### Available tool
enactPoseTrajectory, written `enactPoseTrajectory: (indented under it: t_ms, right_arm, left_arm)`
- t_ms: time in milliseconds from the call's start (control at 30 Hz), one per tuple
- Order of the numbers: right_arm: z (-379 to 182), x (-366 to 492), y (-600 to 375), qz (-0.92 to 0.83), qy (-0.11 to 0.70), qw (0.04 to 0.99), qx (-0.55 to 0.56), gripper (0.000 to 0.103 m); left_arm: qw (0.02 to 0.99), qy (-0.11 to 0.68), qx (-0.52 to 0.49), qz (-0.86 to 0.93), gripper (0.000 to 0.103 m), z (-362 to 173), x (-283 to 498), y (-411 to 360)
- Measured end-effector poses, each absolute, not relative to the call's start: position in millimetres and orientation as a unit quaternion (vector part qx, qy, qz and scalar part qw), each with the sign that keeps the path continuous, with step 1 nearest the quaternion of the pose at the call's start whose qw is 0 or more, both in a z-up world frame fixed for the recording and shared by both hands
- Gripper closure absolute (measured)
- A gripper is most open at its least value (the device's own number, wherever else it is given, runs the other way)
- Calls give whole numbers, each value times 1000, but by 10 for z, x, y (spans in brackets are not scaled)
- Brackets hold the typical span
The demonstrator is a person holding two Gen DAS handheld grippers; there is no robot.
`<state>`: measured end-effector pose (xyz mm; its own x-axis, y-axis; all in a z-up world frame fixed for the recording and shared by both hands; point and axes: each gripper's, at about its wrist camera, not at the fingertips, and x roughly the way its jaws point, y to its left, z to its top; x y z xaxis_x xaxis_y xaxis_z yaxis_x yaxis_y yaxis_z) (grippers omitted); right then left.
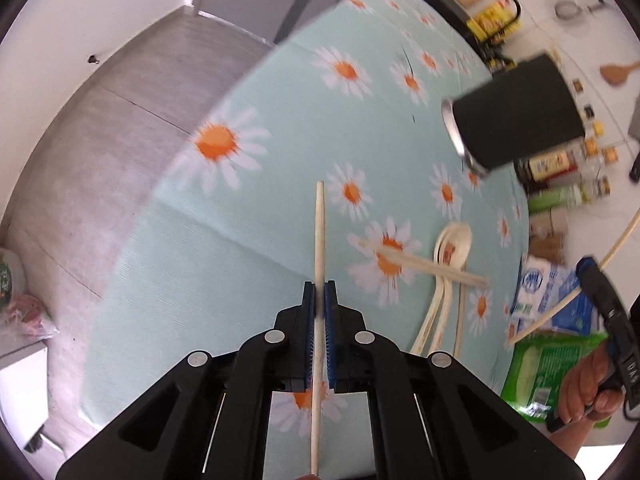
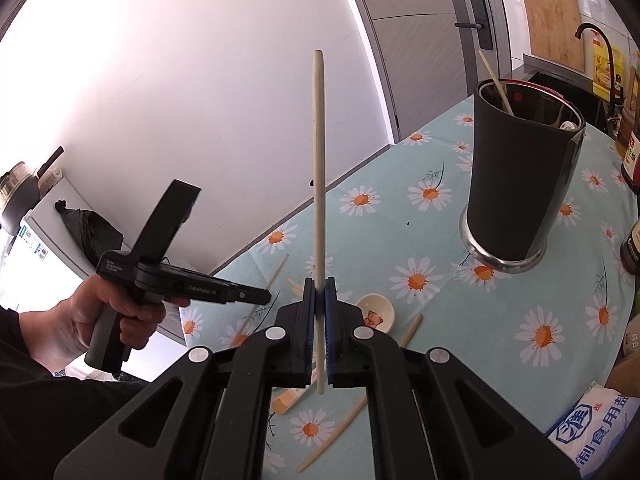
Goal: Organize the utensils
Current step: 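Carry both chopsticks to the black holder and lower them in with both tools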
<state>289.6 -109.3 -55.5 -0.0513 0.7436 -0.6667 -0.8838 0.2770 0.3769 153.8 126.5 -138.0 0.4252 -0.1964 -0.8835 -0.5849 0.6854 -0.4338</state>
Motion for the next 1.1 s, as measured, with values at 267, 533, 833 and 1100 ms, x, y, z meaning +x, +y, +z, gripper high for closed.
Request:
enactPoseTrajectory:
  t_ms: [267,533,833,1100]
  right_arm:
    - [-416,3032,-1122,578,399,708,-68,98]
    - [-145,3256,-1311,537,358,763,-13,98]
    - [310,3506,-1487,486,279,828,19,98]
    - [535,3770,-1507,461,241,853,50,98]
  left_arm:
    - [808,460,-351,114,99,-798,1670,1305]
    - [896,355,-263,41,99,83,2022,982]
    - [954,246,-166,-32,99,765,2580,538]
    - [979,158,-112,-57,99,1052,2905,316]
